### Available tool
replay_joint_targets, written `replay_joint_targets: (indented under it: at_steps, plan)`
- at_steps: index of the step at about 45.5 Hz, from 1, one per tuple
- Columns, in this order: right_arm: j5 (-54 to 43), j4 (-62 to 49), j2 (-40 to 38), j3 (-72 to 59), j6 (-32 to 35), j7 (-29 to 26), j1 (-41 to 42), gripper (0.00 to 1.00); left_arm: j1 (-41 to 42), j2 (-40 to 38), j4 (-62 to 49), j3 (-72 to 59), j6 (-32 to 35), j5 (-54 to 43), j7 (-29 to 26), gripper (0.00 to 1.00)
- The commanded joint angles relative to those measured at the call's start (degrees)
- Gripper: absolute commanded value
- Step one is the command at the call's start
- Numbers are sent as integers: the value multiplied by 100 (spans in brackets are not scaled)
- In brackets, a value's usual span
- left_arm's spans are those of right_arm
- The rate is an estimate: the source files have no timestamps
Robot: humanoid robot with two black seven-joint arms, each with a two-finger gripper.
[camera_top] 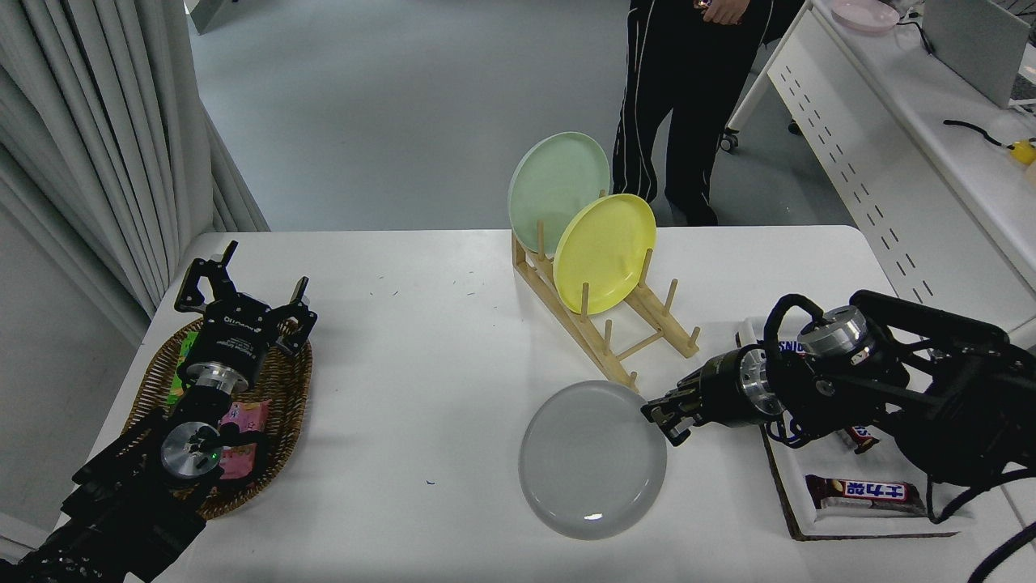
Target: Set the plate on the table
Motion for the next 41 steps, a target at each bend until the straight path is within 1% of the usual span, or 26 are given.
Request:
replay_joint_targets:
  at_steps: [1, 4, 9, 14, 21, 27, 41]
  plan:
    - [714, -406, 471, 391, 22, 236, -272, 0, 0, 0, 2, -1, 0, 0, 0, 100]
    - [838, -493, 629, 409, 127, 227, -299, 0, 0, 0, 2, -1, 0, 0, 0, 100]
    - [1162, -836, 840, 409, 92, 218, -299, 0, 0, 0, -7, -1, 0, 0, 0, 100]
    - [1523, -942, 955, 400, 48, 218, -299, 0, 0, 0, 2, -1, 0, 0, 0, 100]
    - [1541, -1170, 1236, 391, -206, 218, -316, 0, 0, 0, 2, -1, 0, 0, 0, 100]
    - [1506, -1293, 1429, 391, -215, 218, -404, 0, 0, 8, 2, -1, 0, 0, 0, 100]
    - [1488, -1425, 1597, 391, -215, 218, -589, 0, 0, 0, 2, -1, 0, 0, 0, 100]
